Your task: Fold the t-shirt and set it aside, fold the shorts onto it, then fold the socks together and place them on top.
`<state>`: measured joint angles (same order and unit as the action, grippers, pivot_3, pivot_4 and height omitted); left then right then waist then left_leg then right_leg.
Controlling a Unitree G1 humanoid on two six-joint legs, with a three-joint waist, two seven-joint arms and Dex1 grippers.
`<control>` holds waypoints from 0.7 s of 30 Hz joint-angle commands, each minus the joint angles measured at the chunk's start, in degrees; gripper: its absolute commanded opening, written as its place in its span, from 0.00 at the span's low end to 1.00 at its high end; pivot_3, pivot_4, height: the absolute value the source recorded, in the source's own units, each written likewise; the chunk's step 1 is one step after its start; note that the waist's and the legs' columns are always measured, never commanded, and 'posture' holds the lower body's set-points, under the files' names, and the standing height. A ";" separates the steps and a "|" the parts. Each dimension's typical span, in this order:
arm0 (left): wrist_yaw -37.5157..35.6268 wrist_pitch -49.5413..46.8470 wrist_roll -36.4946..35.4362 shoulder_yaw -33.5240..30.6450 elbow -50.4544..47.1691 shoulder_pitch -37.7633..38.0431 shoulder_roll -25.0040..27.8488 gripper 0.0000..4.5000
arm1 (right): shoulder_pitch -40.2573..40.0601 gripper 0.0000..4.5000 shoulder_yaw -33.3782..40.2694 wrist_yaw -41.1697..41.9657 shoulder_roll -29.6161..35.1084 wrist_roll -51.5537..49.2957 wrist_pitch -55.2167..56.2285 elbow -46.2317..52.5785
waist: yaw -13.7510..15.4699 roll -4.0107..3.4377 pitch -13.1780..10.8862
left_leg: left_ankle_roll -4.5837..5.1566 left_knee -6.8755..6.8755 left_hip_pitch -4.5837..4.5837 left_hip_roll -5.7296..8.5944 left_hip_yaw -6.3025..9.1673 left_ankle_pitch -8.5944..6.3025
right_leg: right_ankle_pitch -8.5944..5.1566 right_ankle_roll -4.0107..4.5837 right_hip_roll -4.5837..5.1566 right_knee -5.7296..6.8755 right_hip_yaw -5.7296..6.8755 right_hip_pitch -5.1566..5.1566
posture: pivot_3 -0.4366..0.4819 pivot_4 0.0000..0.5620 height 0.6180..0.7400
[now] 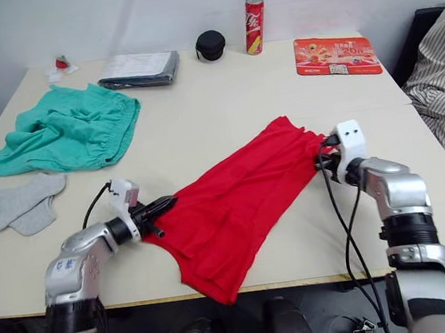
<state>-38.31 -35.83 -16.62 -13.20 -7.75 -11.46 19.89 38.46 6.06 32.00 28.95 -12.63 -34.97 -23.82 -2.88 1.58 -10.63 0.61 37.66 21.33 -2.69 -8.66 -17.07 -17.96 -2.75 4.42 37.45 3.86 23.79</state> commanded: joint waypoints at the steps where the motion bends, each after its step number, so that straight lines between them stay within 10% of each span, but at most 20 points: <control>1: 2.67 1.23 -2.49 -1.50 -8.89 5.88 -0.92 0.00 | 2.28 0.00 -1.59 0.47 -1.66 1.78 7.03 -3.55 | -0.04 0.00 0.00 | 0.01 -0.01 0.00 0.01 -0.01 -0.01 | 0.00 0.00 0.01 -0.02 0.00 -0.01 | 0.48 0.27 1.00; 8: 2.83 1.69 -4.77 -0.82 -9.62 7.94 0.22 0.00 | 0.23 0.14 -0.19 4.54 -1.59 -0.74 8.20 -0.08 | 0.35 -0.01 -0.01 | 0.04 -0.06 0.01 0.01 0.02 -0.03 | 0.00 0.01 0.03 -0.06 0.03 -0.02 | 0.48 0.27 1.00; 19: -19.72 -0.90 -13.99 -2.51 -0.66 1.83 22.16 0.74 | -26.38 1.00 8.41 19.33 14.25 -18.60 -12.45 39.80 | 1.09 -0.16 -0.07 | -0.01 -0.60 0.03 -0.02 0.10 -0.07 | -0.03 0.07 0.01 -0.55 0.18 0.00 | 0.48 0.27 1.00; 21: -22.91 -1.90 -14.60 -1.16 2.68 -1.38 25.32 0.86 | -31.93 1.00 11.69 19.52 15.78 -24.16 -18.32 46.86 | 1.21 -0.17 -0.08 | -0.01 -0.63 0.01 -0.03 0.13 -0.08 | -0.05 0.09 0.00 -0.58 0.21 -0.01 | 0.48 0.27 1.00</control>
<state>-58.10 -37.18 -29.39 -14.17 -6.18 -10.68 43.30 8.28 14.58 50.49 43.55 -31.26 -49.06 15.94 -1.66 1.41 -10.71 0.61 37.05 21.36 -2.71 -8.48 -17.15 -18.01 -2.65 4.44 36.89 4.10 23.78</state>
